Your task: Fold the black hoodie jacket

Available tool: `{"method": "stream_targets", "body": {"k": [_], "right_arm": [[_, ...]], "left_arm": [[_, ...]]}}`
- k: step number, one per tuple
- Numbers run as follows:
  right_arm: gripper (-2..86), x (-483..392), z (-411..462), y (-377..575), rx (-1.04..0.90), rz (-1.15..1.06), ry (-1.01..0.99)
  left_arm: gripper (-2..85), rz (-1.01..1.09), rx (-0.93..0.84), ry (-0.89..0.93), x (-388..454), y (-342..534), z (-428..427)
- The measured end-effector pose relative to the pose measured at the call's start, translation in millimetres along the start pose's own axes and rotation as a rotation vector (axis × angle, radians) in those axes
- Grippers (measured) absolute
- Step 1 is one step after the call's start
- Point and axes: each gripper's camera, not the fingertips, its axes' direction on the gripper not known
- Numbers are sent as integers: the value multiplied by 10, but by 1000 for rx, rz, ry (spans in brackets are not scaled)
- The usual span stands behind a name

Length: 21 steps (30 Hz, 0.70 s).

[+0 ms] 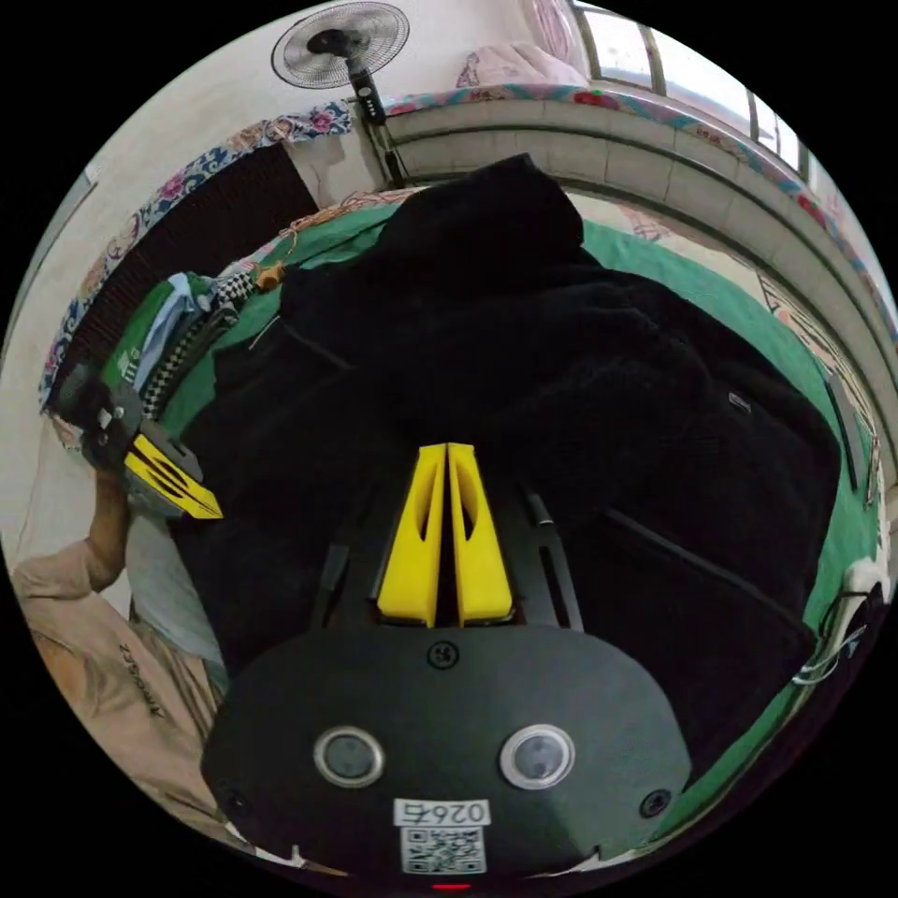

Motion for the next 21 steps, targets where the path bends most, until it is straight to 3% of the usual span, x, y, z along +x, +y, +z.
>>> {"method": "stream_targets", "body": {"k": [5, 10, 15, 21], "right_arm": [[5, 203, -687, -398, 306, 44, -6], [48, 530, -788, -1235, 460, 38, -153], [93, 913, -328, -2303, 323, 160, -128], [147, 1187, 678, -3040, 169, 302, -36]], "left_arm": [[20, -220, 462, 22, -897, 242, -812], [195, -482, 688, -25, -2372, 76, -1256], [190, -642, 627, 95, -3622, -239, -1129], [245, -822, 552, 68, -4420, -435, -651]]}}
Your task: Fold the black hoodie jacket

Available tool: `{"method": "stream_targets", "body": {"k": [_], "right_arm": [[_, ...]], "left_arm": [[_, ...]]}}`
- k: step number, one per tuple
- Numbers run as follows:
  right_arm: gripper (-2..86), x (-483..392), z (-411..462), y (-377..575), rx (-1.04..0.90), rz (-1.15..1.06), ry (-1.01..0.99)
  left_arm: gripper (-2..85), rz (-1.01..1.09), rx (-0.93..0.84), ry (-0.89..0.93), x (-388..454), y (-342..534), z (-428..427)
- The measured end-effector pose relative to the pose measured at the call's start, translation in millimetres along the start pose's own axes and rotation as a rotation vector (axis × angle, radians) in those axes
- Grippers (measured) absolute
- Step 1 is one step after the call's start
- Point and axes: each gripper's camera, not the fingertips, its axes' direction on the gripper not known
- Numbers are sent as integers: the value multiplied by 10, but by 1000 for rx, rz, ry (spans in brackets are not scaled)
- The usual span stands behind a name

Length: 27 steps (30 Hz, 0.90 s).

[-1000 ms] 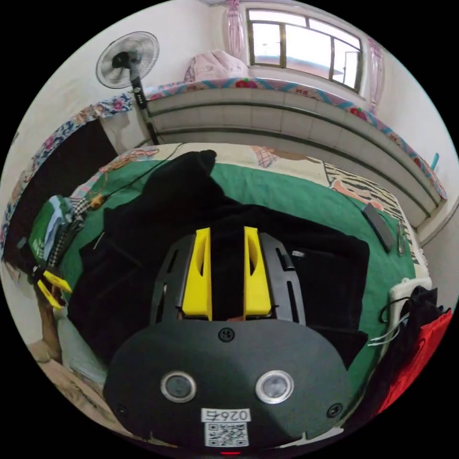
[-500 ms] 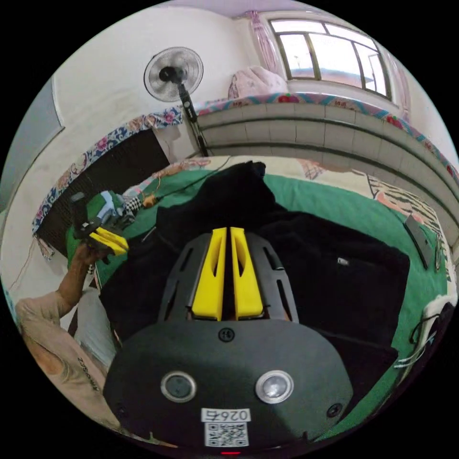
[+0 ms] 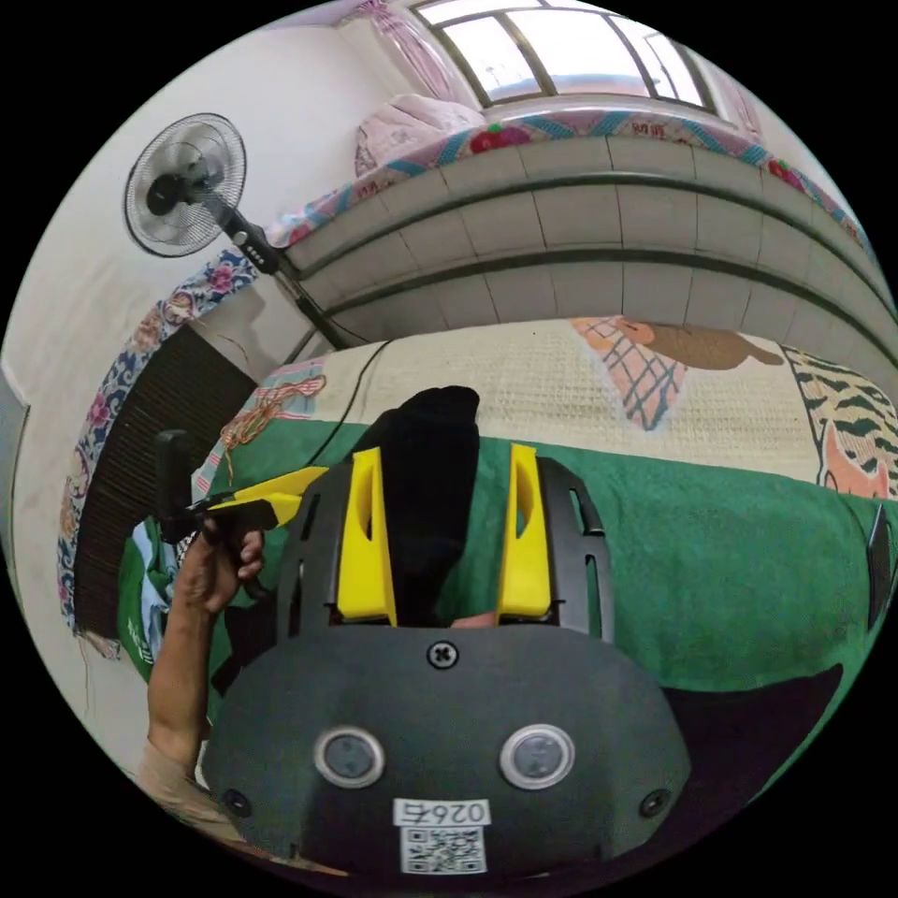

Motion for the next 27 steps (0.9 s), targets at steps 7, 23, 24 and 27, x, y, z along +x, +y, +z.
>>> {"method": "stream_targets", "body": {"k": [7, 23, 24, 27], "right_arm": [[-5, -221, 421, 64, -84, -125, 86], [-12, -1020, -2770, 2875, 438, -602, -221], [-11, -1021, -2742, 3039, 409, -598, -221], [10, -1007, -2371, 3723, 125, -568, -224]], "left_arm": [[6, 126, -45, 21, -51, 90, 180], [8, 900, 174, 302, 2267, 2334, -1271], [14, 925, 116, 299, 2309, 2652, -1148], [44, 862, -102, 249, 2197, 3350, -684]]}}
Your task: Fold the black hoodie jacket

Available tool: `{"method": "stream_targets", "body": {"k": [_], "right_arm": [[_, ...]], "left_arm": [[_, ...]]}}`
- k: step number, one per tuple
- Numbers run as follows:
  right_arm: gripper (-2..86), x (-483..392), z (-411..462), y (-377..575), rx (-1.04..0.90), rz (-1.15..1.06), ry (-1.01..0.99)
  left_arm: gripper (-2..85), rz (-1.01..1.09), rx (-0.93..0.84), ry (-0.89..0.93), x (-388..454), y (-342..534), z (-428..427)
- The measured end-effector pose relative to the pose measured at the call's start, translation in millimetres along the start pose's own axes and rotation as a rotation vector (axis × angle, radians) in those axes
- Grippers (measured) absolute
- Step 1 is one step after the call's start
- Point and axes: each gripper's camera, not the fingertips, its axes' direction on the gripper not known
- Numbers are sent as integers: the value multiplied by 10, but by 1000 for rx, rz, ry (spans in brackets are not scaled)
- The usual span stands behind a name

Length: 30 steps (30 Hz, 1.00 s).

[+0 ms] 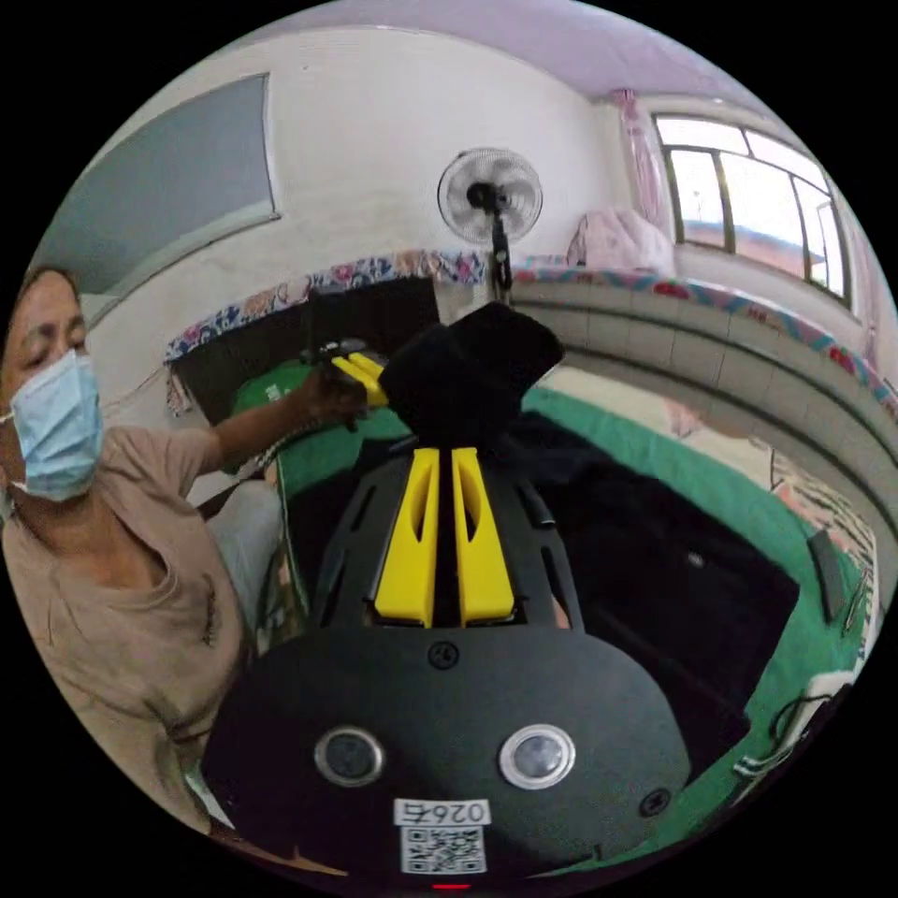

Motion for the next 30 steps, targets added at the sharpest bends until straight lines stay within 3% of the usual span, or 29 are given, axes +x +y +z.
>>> {"method": "stream_targets", "body": {"k": [3, 7, 10, 15, 19, 24, 27, 30], "right_arm": [[65, -201, 284, 514, -259, 73, -98], [59, -450, 41, 605, -186, 58, -77], [51, -498, 2, 417, -107, 55, 4], [34, -282, 647, 440, -164, 163, 94], [-3, -187, 1255, 869, -459, 175, -367], [-9, -179, 1039, 1036, -457, 141, -334], [-9, -123, 1056, 1240, -489, 203, -284], [-9, -204, 774, 1294, -384, 201, -220]], "left_arm": [[57, -206, -65, 26, 64, 578, 283], [3, -295, 249, 17, 231, 1022, 117], [-7, -309, 351, 36, 232, 1007, 251], [-10, -417, 112, 37, 94, 1090, 1205], [-10, -341, -142, 221, 153, 1203, 1847], [-10, -221, -161, -123, 442, 1211, 2025], [-10, -326, -377, -101, 249, 1380, 2684], [-10, -389, -362, -106, 215, 1397, 2820]]}}
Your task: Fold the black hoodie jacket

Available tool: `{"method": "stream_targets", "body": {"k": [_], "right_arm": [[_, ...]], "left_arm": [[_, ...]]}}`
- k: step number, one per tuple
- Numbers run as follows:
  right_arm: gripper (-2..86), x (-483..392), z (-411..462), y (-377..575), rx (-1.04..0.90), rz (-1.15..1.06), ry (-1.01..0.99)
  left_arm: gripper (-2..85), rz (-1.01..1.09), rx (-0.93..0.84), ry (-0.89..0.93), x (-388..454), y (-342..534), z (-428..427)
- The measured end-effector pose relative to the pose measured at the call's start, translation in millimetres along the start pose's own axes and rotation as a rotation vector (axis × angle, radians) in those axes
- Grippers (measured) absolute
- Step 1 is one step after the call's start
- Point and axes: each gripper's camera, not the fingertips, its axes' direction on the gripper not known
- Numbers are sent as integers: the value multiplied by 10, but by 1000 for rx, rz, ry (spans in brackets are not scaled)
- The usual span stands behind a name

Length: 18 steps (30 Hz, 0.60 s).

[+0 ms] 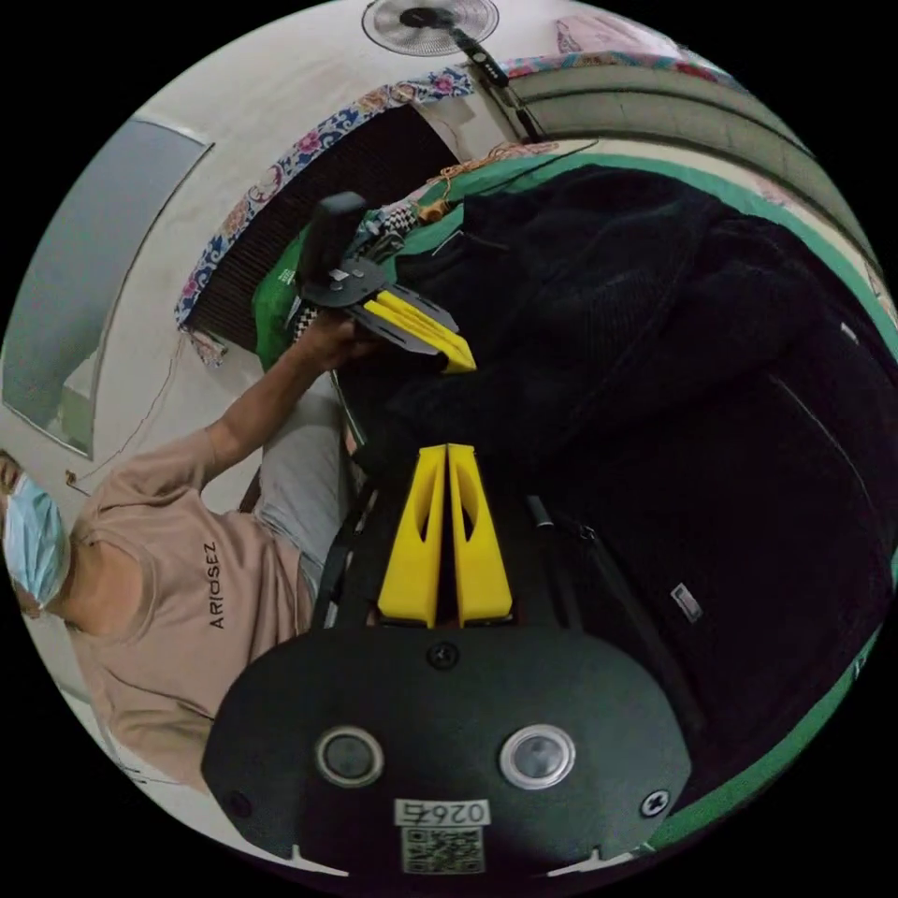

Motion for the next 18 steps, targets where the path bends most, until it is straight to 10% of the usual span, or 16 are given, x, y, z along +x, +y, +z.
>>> {"method": "stream_targets", "body": {"k": [9, 13, 18], "right_arm": [[-9, 117, 42, 692, 85, 53, 105], [-8, 274, -571, 1460, 337, 171, 239], [1, 676, -1226, 2548, 544, 482, 465]], "left_arm": [[-10, -58, 115, -285, 482, 61, 346], [-10, -74, 444, -75, 612, 72, 43], [-8, 45, 387, 100, 853, -788, 490]]}}
